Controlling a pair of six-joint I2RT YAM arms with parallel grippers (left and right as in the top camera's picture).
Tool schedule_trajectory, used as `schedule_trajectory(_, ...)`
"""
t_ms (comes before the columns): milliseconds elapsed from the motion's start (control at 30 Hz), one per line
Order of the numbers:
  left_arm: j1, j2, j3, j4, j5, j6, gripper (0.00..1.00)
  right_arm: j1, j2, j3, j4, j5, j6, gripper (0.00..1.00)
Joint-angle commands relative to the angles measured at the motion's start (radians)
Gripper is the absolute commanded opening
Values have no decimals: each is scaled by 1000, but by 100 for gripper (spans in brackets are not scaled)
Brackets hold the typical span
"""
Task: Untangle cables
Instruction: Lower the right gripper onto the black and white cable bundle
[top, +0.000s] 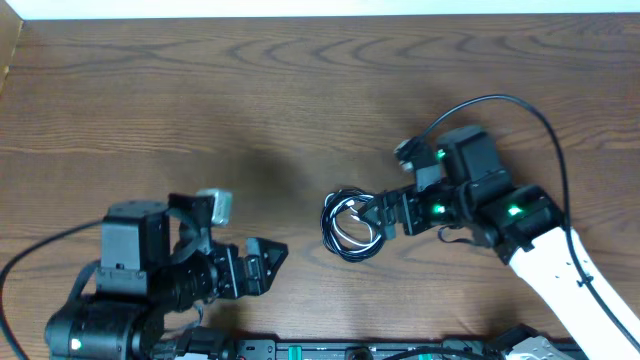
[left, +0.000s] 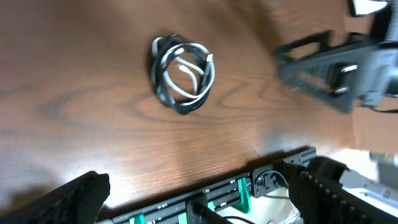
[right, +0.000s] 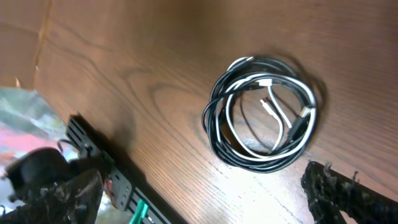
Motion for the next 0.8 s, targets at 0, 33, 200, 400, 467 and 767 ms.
schedule_trajectory(0,-53,6,41,58,13,63,98,48,-1,-8,0,92,-19,99)
schedule_trajectory(33,-67,2,41,100,14,70,98,63,2,-13,-2,132,-20,99)
schedule_trajectory(200,-103,-3,41,193,71,106,98,112,20,-46,8,294,-16,99)
schedule_trajectory(400,-115,-3,40,156,92,165,98,140,69,-140,58,406,307,99)
schedule_trajectory(467,-115,-3,40,142,89,176,98,147,90,-184,108,405,393,99)
schedule_trajectory(767,-115,-3,40,127,85,178,98,224,147,-296,332,375,520,92)
